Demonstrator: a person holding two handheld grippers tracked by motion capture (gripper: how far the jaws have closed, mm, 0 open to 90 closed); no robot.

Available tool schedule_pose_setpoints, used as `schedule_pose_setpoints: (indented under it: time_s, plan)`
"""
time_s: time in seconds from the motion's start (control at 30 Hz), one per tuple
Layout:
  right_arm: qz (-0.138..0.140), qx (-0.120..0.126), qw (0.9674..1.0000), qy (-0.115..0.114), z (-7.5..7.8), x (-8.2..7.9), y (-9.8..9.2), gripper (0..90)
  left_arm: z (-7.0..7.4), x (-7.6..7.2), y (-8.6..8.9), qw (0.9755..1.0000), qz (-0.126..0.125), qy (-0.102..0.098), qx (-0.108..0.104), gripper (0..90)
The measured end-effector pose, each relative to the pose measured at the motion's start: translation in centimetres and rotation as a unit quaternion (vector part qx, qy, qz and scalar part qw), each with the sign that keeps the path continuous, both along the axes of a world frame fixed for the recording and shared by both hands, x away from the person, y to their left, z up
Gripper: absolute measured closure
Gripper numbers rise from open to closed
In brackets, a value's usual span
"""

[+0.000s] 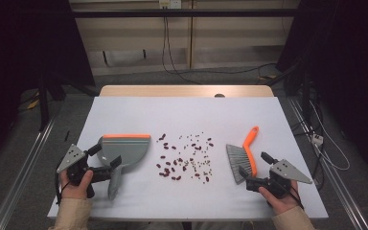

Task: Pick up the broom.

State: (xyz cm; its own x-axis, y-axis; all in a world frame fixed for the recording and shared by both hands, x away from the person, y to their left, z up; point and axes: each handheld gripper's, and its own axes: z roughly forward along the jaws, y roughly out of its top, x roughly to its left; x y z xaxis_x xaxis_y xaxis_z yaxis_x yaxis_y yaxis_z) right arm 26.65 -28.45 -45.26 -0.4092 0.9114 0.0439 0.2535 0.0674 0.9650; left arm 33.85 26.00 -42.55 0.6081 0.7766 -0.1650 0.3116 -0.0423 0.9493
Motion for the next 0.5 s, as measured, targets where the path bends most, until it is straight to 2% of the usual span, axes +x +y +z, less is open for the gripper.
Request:
schedule_pose_setpoints:
  time_s: [0.27, 0.4, 0.5]
  plan:
    - [0.007, -0.010, 0.9999, -0.004, 0.11, -0.06, 0.17, 3.7, 0.02, -0.01, -0.24, 1.0000, -0.006, 0.001, 0.003, 3.0]
    - [-0.003, -0.009, 1.0000, 0.003, 0.12, 0.02, 0.04, 4.0, 0.01, 0.01, -0.33, 1.0000, -0.007, 0.000, 0.004, 3.1]
    - [-0.012, -0.021, 0.9996, 0.011, 0.19, 0.38, 0.16, 4.1, 0.03, 0.05, -0.32, 0.9999, -0.009, 0.000, 0.007, 3.2]
